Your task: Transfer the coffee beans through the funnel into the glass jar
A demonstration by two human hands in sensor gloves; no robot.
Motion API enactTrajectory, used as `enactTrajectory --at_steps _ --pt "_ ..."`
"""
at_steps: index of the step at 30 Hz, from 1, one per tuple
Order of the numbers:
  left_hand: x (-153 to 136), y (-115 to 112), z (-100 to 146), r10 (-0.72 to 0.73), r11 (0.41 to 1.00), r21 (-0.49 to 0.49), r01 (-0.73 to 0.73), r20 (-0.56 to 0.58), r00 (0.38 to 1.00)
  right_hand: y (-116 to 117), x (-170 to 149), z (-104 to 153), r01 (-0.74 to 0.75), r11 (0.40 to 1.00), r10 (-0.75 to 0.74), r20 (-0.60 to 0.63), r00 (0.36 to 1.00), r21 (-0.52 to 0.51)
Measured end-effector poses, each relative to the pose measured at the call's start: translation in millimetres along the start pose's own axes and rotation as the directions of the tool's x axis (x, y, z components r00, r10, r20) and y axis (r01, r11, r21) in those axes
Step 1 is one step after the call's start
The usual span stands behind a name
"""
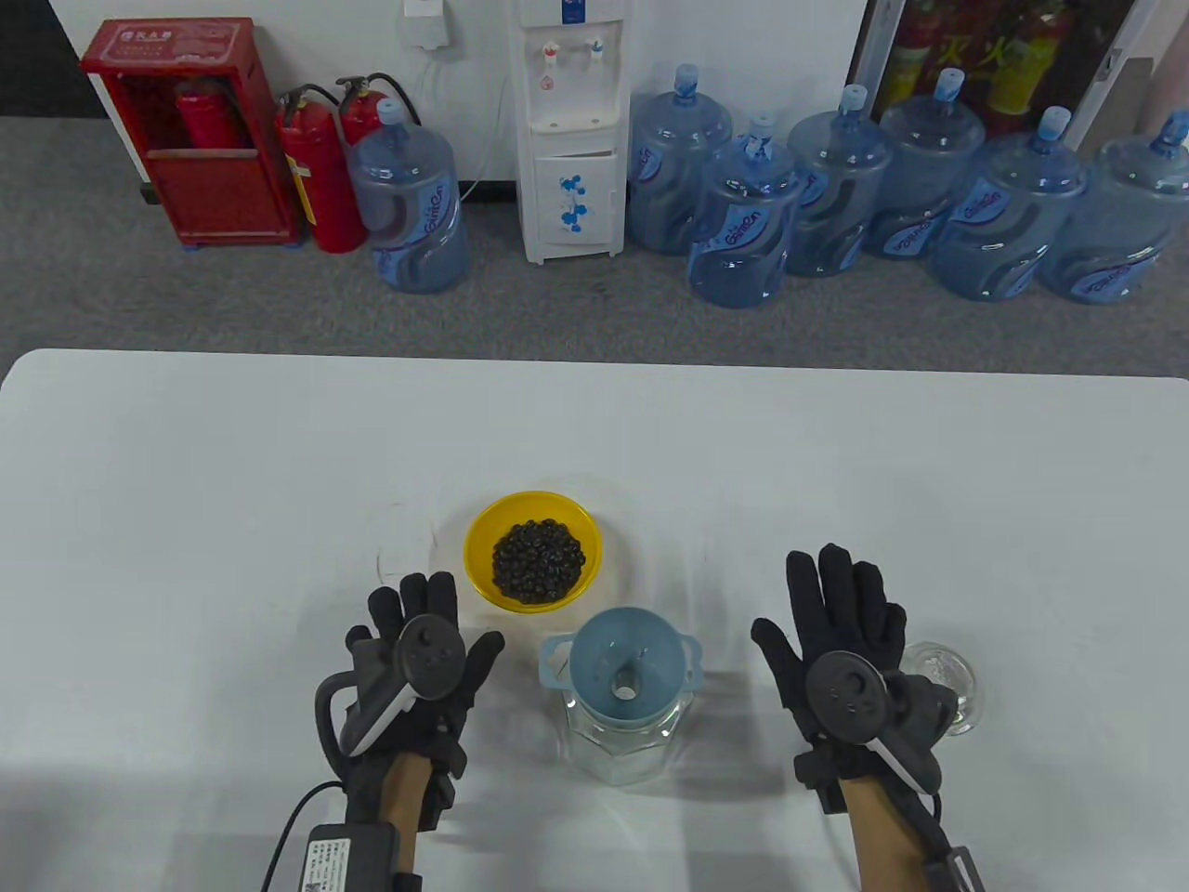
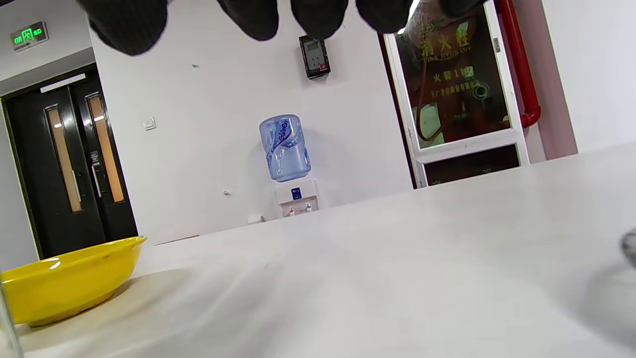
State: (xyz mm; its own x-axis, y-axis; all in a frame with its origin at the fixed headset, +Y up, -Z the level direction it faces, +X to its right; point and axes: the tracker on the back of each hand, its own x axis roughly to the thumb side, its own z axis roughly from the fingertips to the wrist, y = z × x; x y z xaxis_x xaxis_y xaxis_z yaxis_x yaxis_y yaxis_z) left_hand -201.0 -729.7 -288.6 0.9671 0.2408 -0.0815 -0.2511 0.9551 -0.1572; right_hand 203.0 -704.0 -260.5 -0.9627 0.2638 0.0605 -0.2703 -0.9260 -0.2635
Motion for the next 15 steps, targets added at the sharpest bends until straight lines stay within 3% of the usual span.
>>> enactTrajectory --at_steps 5,15 --pt "0.1 11.4 -21.4 0.072 0.996 0.046 -0.070 -0.040 0.997 -1.0 4.3 -0.9 -0.011 0.999 0.011 0.012 1.000 0.036" --pt "34.5 27.2 -94.4 -0.071 0.997 -0.023 0.069 -0.086 0.994 1.0 18.9 -1.5 -0.016 0.997 0.012 0.055 0.998 0.072"
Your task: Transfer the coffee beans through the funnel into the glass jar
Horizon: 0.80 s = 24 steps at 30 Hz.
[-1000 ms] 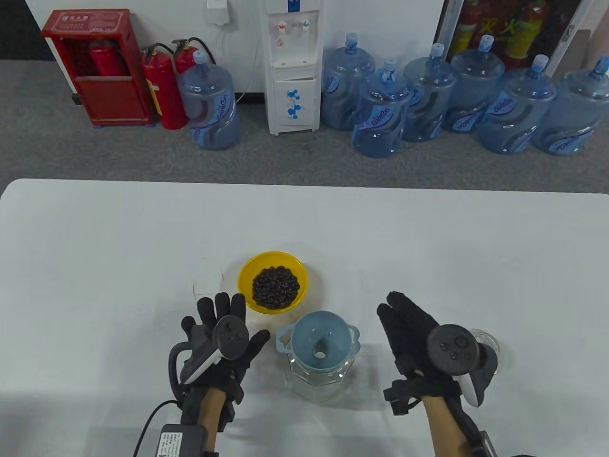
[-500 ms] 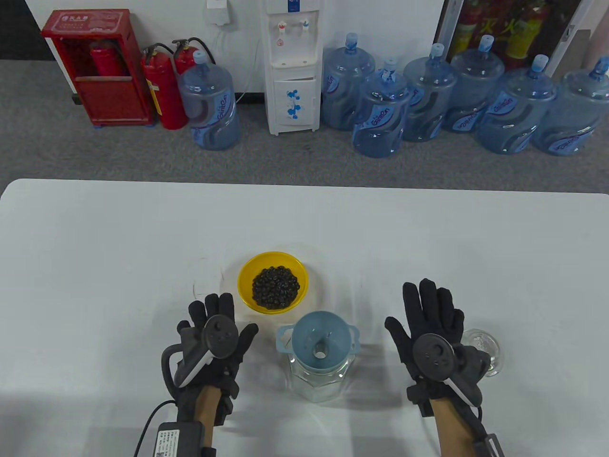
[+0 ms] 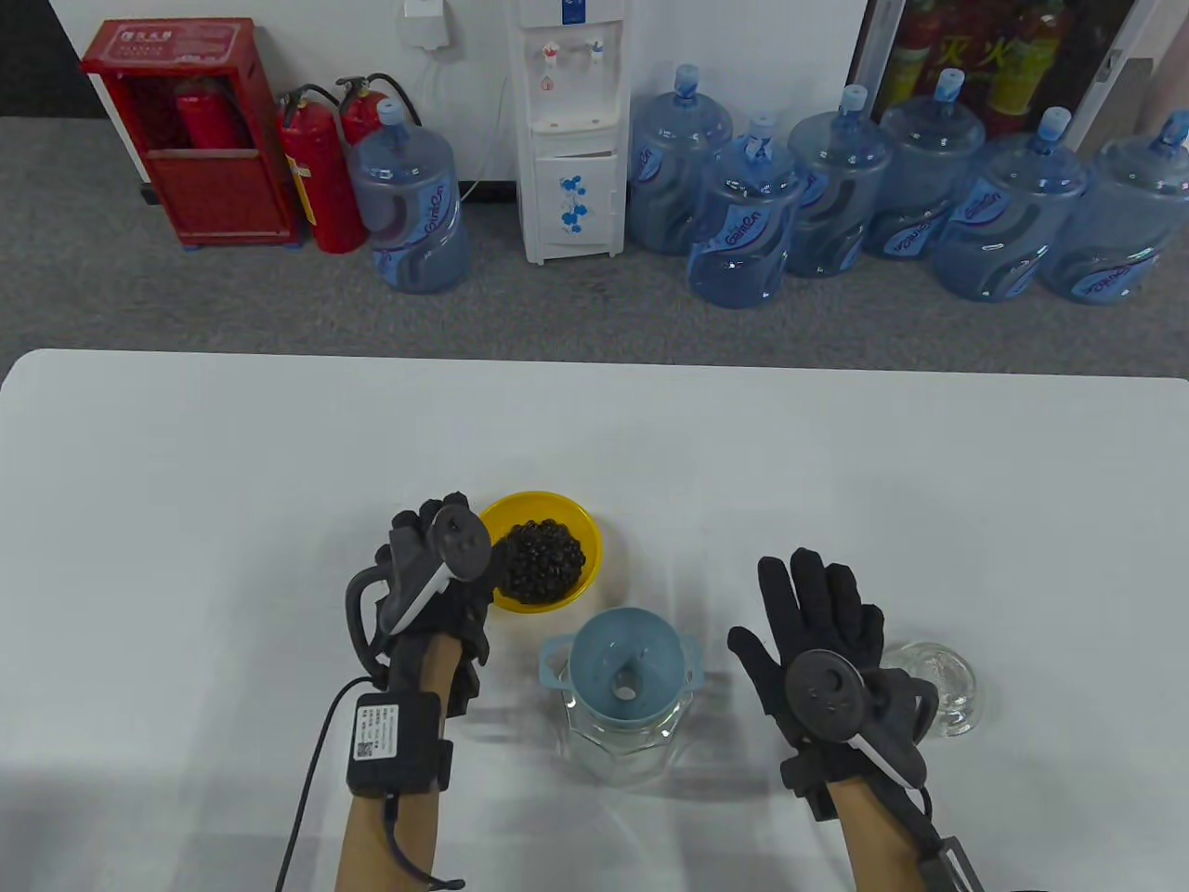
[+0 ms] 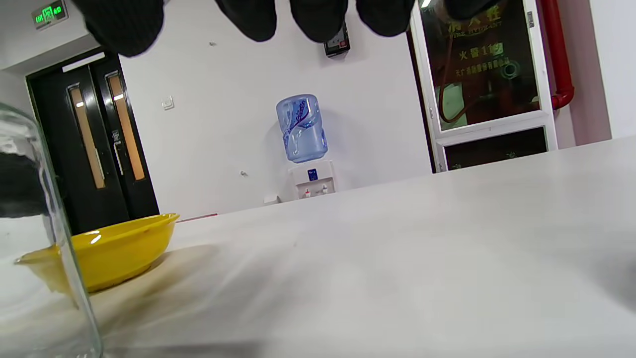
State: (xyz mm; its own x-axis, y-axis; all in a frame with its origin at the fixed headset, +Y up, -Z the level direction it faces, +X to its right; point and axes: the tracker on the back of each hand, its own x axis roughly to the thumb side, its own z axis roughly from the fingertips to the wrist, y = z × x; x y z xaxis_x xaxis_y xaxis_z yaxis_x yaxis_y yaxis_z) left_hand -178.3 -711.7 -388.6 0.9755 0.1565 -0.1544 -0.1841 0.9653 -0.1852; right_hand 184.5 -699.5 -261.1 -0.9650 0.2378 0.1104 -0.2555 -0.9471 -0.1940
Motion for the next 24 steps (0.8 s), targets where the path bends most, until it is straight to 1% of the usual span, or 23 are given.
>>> enactTrajectory --at_steps 4,7,11,17,19,21,24 --pt "8.2 -9.0 -23.6 -0.061 0.991 -0.119 0.055 -0.045 0.997 -1.8 -0.9 -0.3 0.016 1.000 -0.016 -0.002 1.000 -0.003" --pt "10.5 -17.6 -34.9 -0.104 0.982 -0.162 0.092 -0.065 0.992 -4.1 -2.9 0.0 0.040 0.999 -0.040 -0.012 0.999 -0.025" --pt "11.9 -23.1 -42.0 -0.137 0.971 -0.207 0.118 -0.080 0.987 -6.5 -3.7 0.2 0.050 0.998 -0.051 -0.019 0.999 -0.035" --pt "10.8 -22.9 -42.5 -0.154 0.980 -0.149 0.133 -0.139 0.978 -4.9 -0.1 0.6 0.062 0.998 -0.062 -0.004 0.998 -0.025" --pt "6.6 -23.4 -40.9 -0.082 0.987 -0.148 0.061 -0.145 0.986 -4.2 1.6 0.9 0.055 0.998 -0.055 0.002 0.998 -0.025" --pt "-2.2 -24.7 -37.8 0.045 0.983 -0.170 -0.072 -0.161 0.986 -3.7 2.1 1.1 0.059 0.998 -0.059 0.005 0.998 -0.019" --pt "-16.6 -26.7 -32.6 0.237 0.948 -0.174 -0.266 -0.169 0.957 -3.9 0.5 1.3 0.064 0.998 -0.064 0.001 0.998 -0.023"
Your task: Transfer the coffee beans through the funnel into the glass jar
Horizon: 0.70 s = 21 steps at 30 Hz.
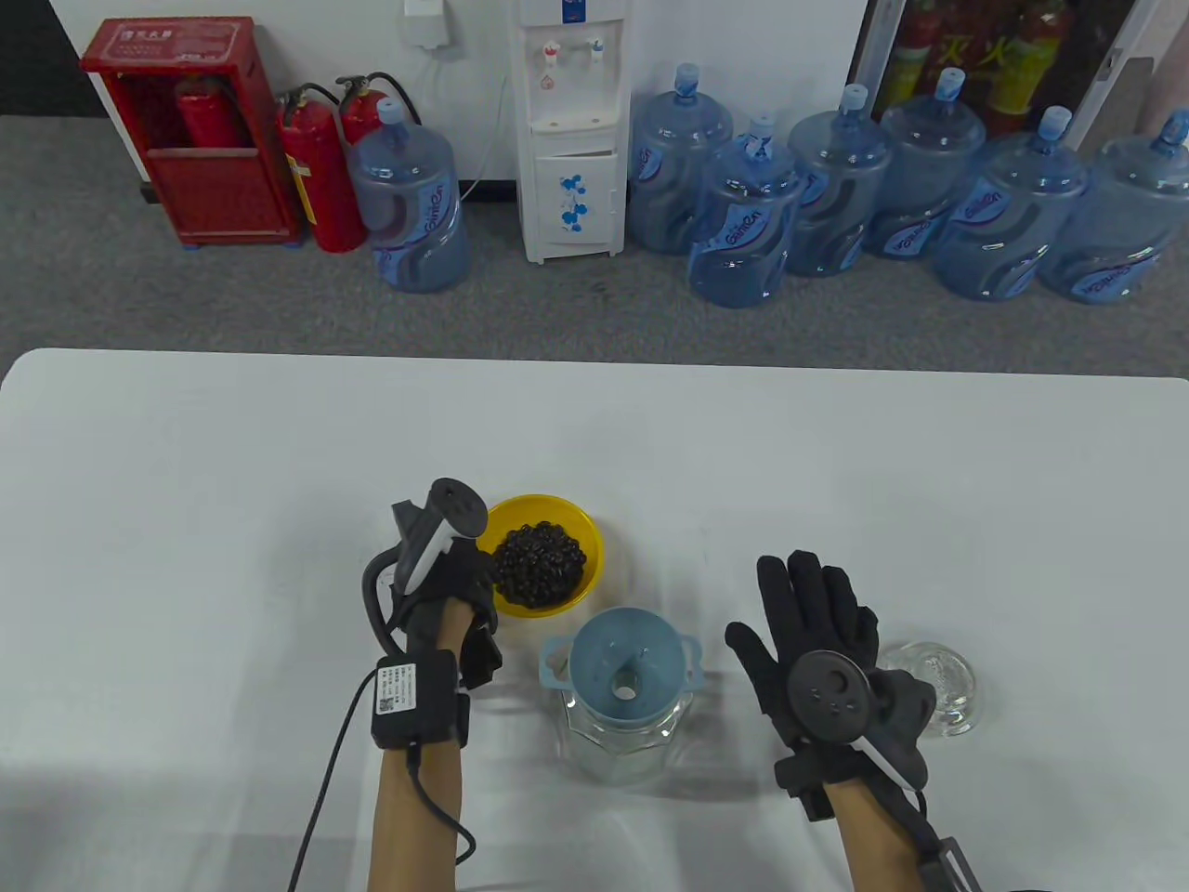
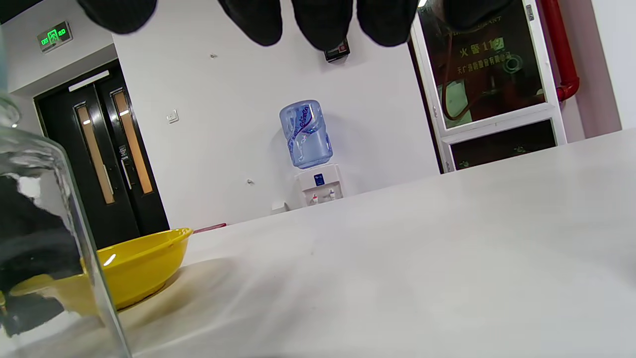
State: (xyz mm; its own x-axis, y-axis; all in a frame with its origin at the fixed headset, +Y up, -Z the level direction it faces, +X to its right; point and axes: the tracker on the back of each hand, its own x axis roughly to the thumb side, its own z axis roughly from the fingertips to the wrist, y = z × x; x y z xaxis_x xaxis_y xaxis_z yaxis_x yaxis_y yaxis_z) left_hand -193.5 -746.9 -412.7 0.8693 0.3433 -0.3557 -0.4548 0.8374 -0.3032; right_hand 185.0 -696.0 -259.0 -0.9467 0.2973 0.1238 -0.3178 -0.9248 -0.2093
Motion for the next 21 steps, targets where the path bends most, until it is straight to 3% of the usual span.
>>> enactTrajectory --at_steps 5,10,15,21 --pt "-16.9 13.6 14.0 0.043 0.996 0.073 -0.042 -0.004 0.999 0.8 -3.1 -0.1 0.023 1.000 -0.023 -0.009 1.000 -0.001" --pt "-25.4 48.3 41.3 0.139 0.980 0.141 -0.141 0.031 0.990 0.5 -2.5 0.3 0.022 1.000 -0.022 -0.010 1.000 0.003" --pt "-18.5 83.3 83.7 0.162 0.955 0.229 -0.186 0.120 0.979 0.0 -4.5 1.2 0.040 0.999 -0.040 -0.010 0.999 -0.022" --pt "4.8 105.8 130.0 0.178 0.943 0.228 -0.242 0.269 0.947 -3.8 -6.0 3.7 0.061 0.996 -0.061 -0.013 0.998 -0.064"
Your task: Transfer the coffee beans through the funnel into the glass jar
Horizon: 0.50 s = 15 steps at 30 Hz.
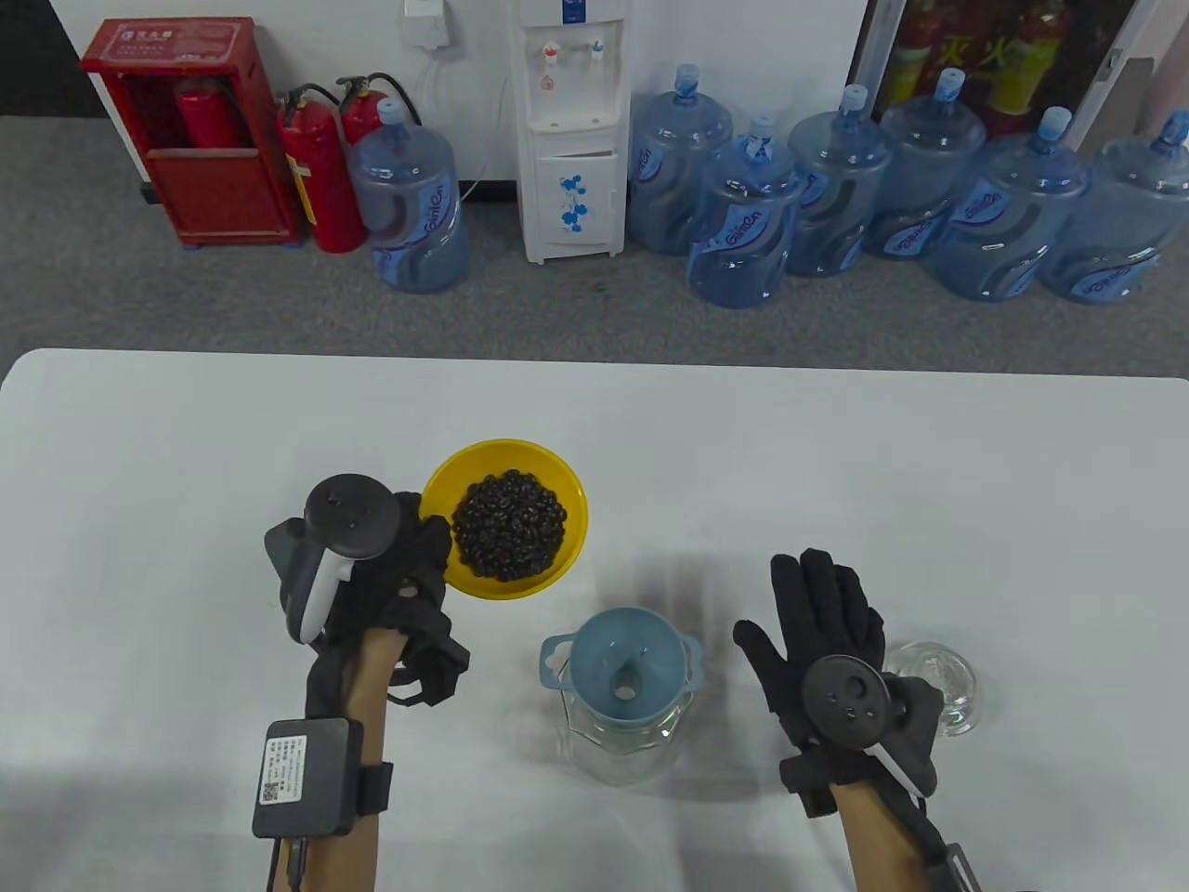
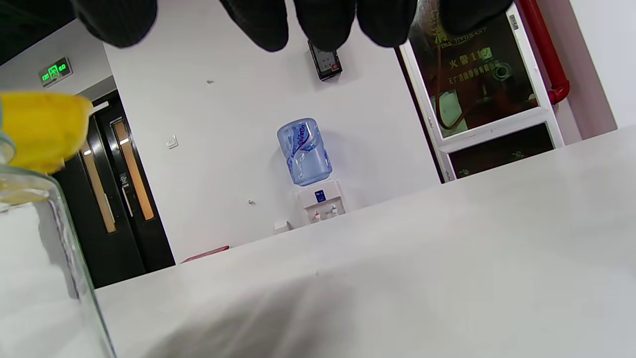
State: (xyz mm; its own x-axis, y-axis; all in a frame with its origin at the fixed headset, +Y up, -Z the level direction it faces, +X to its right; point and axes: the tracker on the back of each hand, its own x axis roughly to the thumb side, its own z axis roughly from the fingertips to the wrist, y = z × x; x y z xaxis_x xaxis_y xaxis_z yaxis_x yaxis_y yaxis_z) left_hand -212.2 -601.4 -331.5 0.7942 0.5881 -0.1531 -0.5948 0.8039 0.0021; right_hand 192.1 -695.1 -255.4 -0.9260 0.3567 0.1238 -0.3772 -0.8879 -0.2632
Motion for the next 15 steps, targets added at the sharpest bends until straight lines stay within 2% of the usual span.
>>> enactTrajectory --at_steps 3,7,15 --pt "19.9 1.9 14.2 0.003 1.000 -0.019 -0.002 0.076 0.997 0.1 0.1 0.3 0.000 1.000 0.000 -0.004 1.000 -0.006" --pt "44.6 -6.2 31.4 -0.007 0.999 -0.048 0.016 0.181 0.983 -0.1 0.0 0.5 -0.006 1.000 0.006 -0.010 1.000 -0.011" --pt "61.8 -22.4 39.7 -0.054 0.998 -0.024 0.061 0.243 0.969 -0.6 -2.9 0.9 0.007 1.000 -0.008 -0.032 0.999 -0.011"
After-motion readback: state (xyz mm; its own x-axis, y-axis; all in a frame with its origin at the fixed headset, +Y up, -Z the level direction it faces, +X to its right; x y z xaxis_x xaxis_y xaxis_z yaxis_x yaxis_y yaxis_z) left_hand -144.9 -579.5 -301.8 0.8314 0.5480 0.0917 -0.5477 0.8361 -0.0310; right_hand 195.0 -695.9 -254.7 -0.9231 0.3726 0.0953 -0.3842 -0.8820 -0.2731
